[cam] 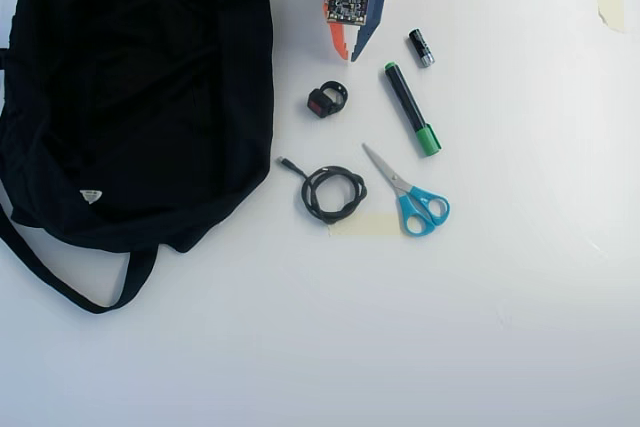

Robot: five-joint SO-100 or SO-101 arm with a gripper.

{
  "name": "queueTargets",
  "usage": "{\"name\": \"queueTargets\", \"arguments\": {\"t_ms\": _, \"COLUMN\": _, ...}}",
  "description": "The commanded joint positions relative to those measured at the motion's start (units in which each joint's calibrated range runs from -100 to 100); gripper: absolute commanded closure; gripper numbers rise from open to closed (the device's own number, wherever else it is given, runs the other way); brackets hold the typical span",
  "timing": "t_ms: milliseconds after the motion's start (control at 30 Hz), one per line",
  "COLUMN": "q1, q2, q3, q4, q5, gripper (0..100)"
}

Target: Put the bike light into the black bag

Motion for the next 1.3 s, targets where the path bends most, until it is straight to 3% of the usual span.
{"name": "queueTargets", "arguments": {"t_ms": 0, "q1": -0.34, "q2": -0.58, "q3": 2.03, "q4": 0.52, "q5": -0.05, "gripper": 98}}
{"name": "queueTargets", "arguments": {"t_ms": 867, "q1": 0.18, "q2": -0.58, "q3": 2.03, "q4": 0.26, "q5": -0.11, "gripper": 97}}
{"name": "queueTargets", "arguments": {"t_ms": 1267, "q1": -1.02, "q2": 4.81, "q3": -4.80, "q4": -20.24, "q5": -0.47, "gripper": 97}}
